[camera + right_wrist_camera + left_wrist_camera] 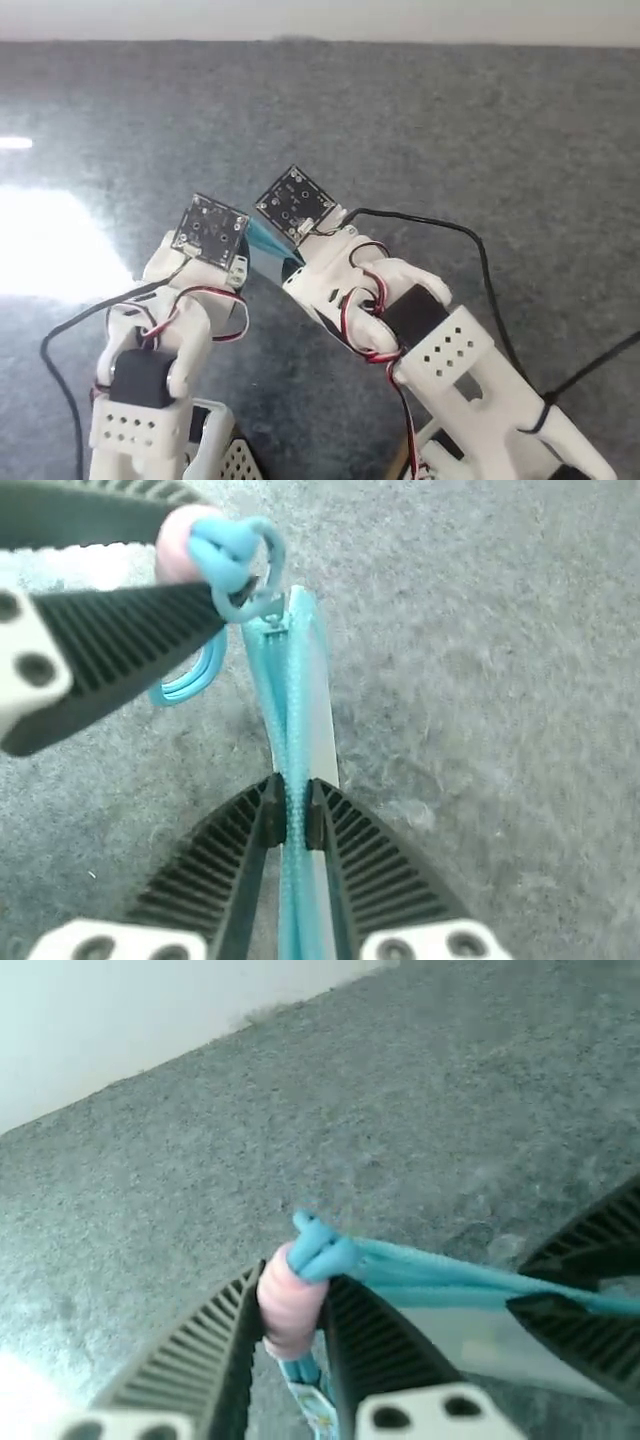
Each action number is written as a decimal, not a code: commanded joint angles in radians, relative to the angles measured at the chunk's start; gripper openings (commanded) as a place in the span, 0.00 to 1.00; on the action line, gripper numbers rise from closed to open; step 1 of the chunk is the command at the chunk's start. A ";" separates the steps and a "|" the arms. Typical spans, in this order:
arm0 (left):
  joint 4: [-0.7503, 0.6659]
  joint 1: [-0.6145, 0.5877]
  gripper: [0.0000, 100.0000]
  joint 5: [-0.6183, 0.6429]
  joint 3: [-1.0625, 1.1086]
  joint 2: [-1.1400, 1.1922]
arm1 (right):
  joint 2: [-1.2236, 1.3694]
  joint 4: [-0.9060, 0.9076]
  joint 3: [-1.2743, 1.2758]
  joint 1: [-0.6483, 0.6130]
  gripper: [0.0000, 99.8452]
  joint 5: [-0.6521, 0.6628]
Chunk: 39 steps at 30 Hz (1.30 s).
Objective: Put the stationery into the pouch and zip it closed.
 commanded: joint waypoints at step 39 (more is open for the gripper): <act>-0.249 -0.089 0.01 -0.020 -0.044 0.542 | 0.074 0.315 -0.296 0.033 0.20 0.075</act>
